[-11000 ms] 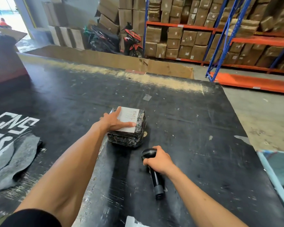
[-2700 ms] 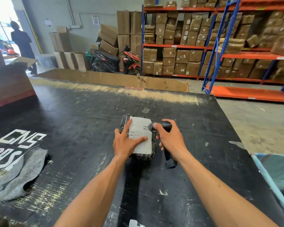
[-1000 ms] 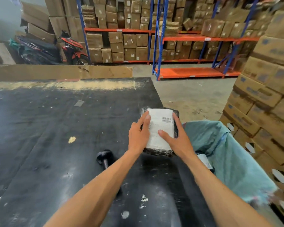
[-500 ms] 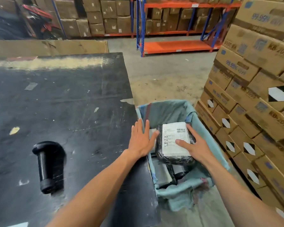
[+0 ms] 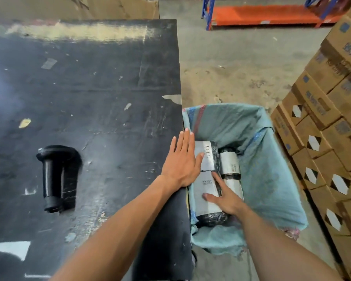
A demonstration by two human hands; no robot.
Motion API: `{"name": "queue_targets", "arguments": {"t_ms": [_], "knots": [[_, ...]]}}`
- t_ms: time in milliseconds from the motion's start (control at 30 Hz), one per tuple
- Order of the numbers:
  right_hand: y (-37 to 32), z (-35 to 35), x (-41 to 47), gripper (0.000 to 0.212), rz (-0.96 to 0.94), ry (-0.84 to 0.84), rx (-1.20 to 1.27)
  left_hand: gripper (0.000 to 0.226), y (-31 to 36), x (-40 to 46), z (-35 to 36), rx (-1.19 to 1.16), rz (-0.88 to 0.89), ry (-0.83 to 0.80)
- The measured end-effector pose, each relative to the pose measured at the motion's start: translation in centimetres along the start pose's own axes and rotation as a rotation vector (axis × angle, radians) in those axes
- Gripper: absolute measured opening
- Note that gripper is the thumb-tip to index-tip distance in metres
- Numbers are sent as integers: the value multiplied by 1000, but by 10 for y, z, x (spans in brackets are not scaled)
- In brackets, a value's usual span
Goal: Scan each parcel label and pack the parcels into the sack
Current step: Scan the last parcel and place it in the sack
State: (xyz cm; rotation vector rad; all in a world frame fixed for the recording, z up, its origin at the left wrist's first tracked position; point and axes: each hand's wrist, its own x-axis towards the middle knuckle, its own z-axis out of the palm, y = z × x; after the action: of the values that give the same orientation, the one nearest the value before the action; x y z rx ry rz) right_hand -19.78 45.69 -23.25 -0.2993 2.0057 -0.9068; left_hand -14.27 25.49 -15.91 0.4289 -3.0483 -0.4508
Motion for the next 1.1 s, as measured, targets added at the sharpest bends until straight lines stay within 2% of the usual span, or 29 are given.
{"name": "queue_targets", "arguments": {"t_ms": [100, 167, 300, 500, 700, 833, 1000, 1100], "knots": [[-1, 1, 2, 100, 122, -84, -317, 73, -1, -1, 0, 28, -3, -9], [-6, 4, 5, 108, 178, -118, -576, 73, 0, -2, -1, 28, 2, -15], [-17, 19, 7, 138, 36, -201, -895, 73, 2, -2, -2, 32, 4, -15], [-18, 23, 21, 127, 0, -328, -1171, 74, 3, -2, -3, 62, -2, -21], [-5, 29, 27, 115, -5, -310, -1175, 74, 3, -4, -1, 94, -17, -34], [-12, 27, 31, 119, 61, -364, -1138, 73, 2, -1, -2, 80, -21, -40], [-21, 30, 23, 124, 80, -342, -1120, 73, 4, -4, -5, 61, -21, -60], [-32, 31, 12, 113, 79, -296, -1038, 73, 4, -4, -6, 42, -14, -56]]}}
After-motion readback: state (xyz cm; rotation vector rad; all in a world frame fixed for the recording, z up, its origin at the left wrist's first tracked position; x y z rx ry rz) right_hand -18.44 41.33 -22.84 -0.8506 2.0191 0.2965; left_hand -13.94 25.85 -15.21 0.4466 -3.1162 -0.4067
